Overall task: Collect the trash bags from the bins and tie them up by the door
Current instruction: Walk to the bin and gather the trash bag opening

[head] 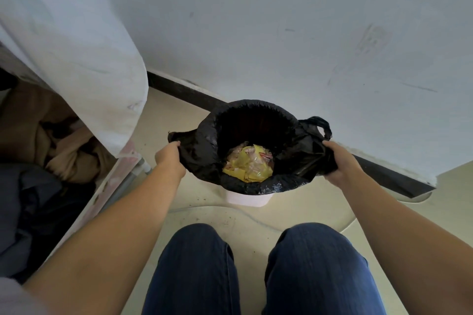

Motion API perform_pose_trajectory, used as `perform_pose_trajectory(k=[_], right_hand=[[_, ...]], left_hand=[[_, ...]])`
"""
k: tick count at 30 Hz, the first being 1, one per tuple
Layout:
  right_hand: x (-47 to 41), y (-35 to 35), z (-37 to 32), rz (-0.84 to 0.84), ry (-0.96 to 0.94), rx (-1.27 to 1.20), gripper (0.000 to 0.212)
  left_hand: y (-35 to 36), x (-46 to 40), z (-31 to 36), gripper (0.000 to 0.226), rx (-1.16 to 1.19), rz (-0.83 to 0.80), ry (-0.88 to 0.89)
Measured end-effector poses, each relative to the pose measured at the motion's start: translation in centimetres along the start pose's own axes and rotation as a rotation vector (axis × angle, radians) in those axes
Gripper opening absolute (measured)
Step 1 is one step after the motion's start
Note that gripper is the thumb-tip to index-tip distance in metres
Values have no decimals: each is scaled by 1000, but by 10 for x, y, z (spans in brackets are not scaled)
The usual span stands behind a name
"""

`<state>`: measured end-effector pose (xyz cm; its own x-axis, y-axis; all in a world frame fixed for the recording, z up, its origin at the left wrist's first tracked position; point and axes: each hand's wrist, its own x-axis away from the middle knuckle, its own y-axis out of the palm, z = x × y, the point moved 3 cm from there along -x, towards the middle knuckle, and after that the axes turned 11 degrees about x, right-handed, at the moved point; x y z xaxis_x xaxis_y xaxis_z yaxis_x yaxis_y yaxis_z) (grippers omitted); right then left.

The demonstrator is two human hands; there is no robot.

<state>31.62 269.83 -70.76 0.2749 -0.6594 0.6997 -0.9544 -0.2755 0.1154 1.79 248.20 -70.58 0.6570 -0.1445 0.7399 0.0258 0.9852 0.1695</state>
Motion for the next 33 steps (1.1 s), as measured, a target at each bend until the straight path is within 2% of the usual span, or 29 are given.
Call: perform_pose_trajectory(k=[2,5,10,12,15,17,19,22,25,28,30,33], right_hand=[[3,0,-5,-76,6,73,23],[8,2,-11,-184,12,267,26],[27,22,-35,-373,-12,509,16],[27,25,-44,-316,-62,553,16],[17,20,-59,3,-153,507,12],[8,18,-68,115,-203,458,17],[0,24,-73,115,-241,376,18],[-7,45,-78,48,-308,310,18],[-10,74,-81,-73,-389,297,24],[-12,97,-85,-118,-472,360,27],[-11,104,-87,-150,-504,405,29],[1,105,-91,-197,-529,487,26]], left_hand=[[6,5,10,31,0,-80,-17],[15,20,10,14,-91,-222,-118],[33,46,6,22,-190,-397,-140],[39,45,10,18,-143,-417,-120],[41,30,21,9,-32,-381,-54],[41,16,26,8,25,-314,-16],[45,9,27,5,9,-276,39],[60,6,28,9,-40,-308,129],[84,16,30,21,-250,-435,292],[106,35,28,22,-442,-603,431],[112,46,26,19,-470,-694,458],[108,55,26,24,-438,-766,399]])
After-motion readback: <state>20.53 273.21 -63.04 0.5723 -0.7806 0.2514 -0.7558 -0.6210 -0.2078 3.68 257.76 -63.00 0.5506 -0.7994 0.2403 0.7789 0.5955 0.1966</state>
